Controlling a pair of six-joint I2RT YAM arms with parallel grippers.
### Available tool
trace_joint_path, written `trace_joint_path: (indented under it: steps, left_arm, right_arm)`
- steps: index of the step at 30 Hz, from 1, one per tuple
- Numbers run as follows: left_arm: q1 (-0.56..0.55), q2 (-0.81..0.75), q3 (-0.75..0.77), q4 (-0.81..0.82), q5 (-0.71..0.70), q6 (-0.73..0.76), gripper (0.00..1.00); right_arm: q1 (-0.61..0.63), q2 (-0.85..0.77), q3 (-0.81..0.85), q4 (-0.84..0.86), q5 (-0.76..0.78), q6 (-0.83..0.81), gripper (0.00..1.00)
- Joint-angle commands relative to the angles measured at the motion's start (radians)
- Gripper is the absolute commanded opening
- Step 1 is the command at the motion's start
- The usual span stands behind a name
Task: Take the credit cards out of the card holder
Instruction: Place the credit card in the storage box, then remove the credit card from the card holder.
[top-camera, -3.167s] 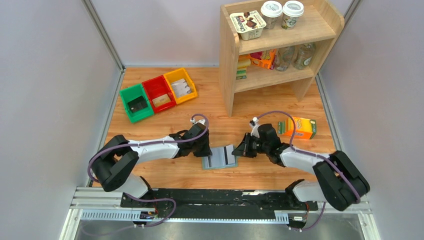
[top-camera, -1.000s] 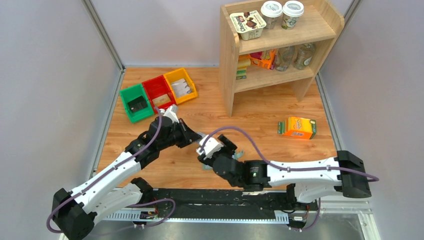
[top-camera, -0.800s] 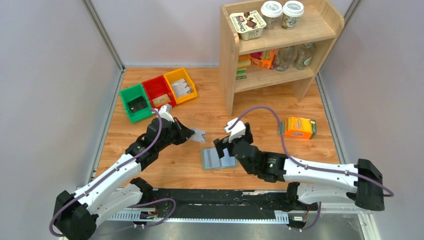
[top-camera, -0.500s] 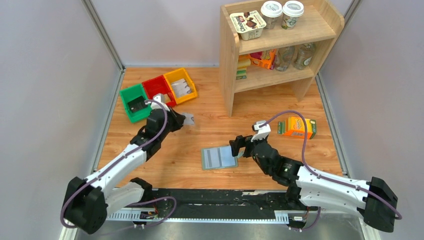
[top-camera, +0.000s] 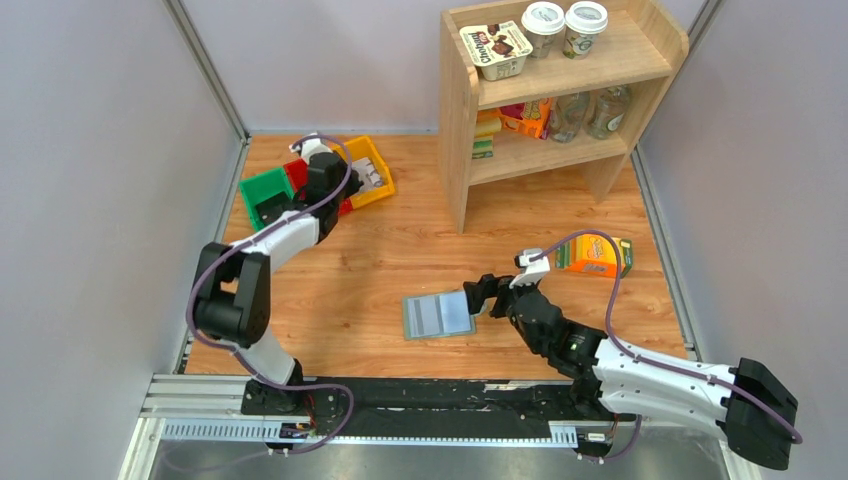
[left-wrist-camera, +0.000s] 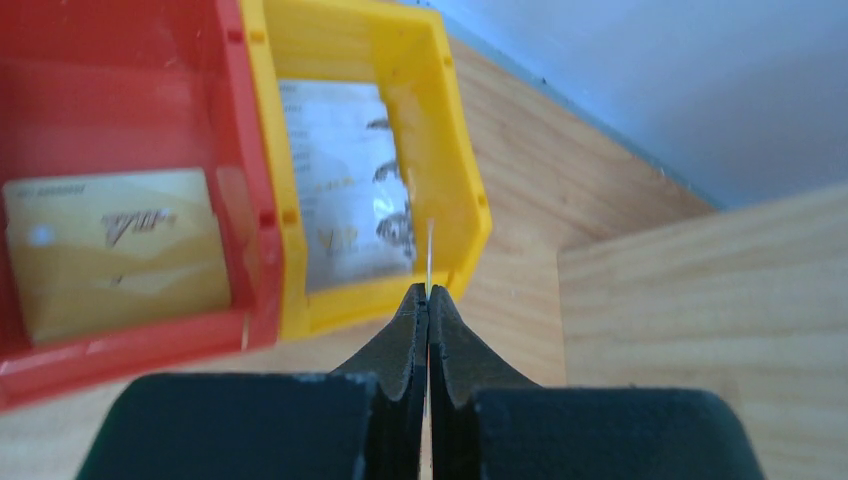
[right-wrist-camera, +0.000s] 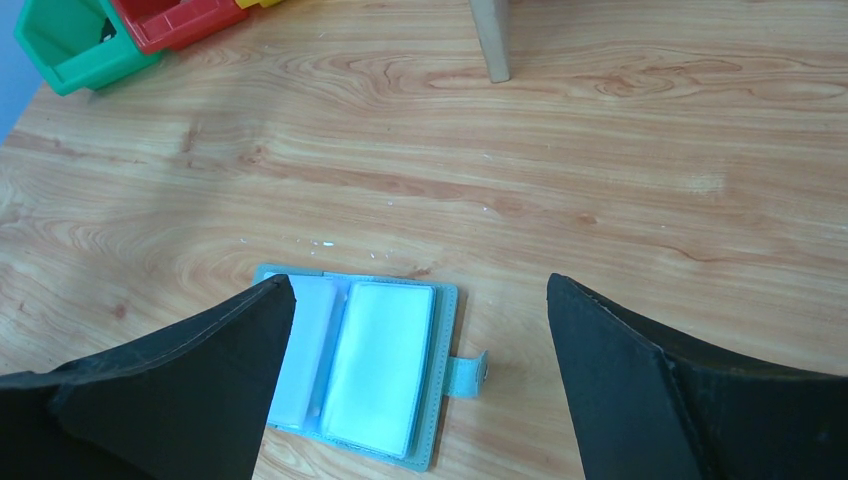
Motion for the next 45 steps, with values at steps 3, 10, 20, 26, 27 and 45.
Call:
trace_joint_path:
  steps: [3, 10, 20, 26, 27, 45]
  left_arm:
    - [0.027, 0.239, 0.195, 0.058, -0.023, 0.003, 0.0]
    - [0.029, 0.373, 0.311, 0.059, -0.003, -0.052, 0.0]
    - [0.033, 0.332, 0.333, -0.11, -0.096, 0.015, 0.42]
    - [0.033, 0.252, 0.334, -0.222, -0.138, 0.082, 0.52]
    - [0.033, 0.24, 0.336, -0.241, -0.138, 0.096, 0.53]
    - [-0.163, -0.343, 0.043, -0.653, 0.14, 0.092, 0.54]
  right_arm:
    - [-0.005, -0.017, -0.012, 0.083, 0.022, -0.012, 1.0]
    - [-0.005, -0.008, -0.015, 0.092, 0.021, -0.009, 1.0]
    - [-0.007, -0.016, -0.012, 0.08, 0.024, -0.012, 1.0]
    - [-0.005, -0.05, 0.002, 0.032, 0.039, -0.021, 1.0]
    - [-0.005, -0.051, 0.007, 0.015, 0.041, -0.024, 1.0]
    - [0.019, 0.426, 0.514, -0.569, -0.242, 0.08, 1.0]
